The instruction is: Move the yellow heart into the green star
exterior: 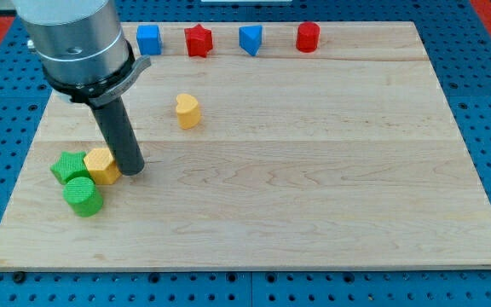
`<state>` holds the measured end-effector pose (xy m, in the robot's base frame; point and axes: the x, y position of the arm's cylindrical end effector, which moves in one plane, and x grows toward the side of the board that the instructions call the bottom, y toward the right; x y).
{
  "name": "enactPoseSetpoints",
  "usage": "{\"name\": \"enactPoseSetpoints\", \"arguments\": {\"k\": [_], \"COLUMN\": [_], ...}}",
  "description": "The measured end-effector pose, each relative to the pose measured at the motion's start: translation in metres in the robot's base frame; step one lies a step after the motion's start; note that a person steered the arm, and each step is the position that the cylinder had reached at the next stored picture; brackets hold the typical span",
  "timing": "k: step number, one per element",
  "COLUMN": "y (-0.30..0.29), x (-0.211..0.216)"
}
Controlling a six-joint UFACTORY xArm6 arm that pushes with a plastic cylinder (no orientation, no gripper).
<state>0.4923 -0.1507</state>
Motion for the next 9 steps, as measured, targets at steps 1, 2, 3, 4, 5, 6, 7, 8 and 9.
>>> {"name": "enactPoseSetpoints", "arguments": {"k": [1,2,3,4,5,6,7,8,9], "y": [0.019,0.059,0.097,0.117,0.141,0.127,0.096,0.056,0.017], "x": [-0.025,-0.077,-0.096,-0.104,-0.136,-0.146,-0.136,-0.109,-0.077]}}
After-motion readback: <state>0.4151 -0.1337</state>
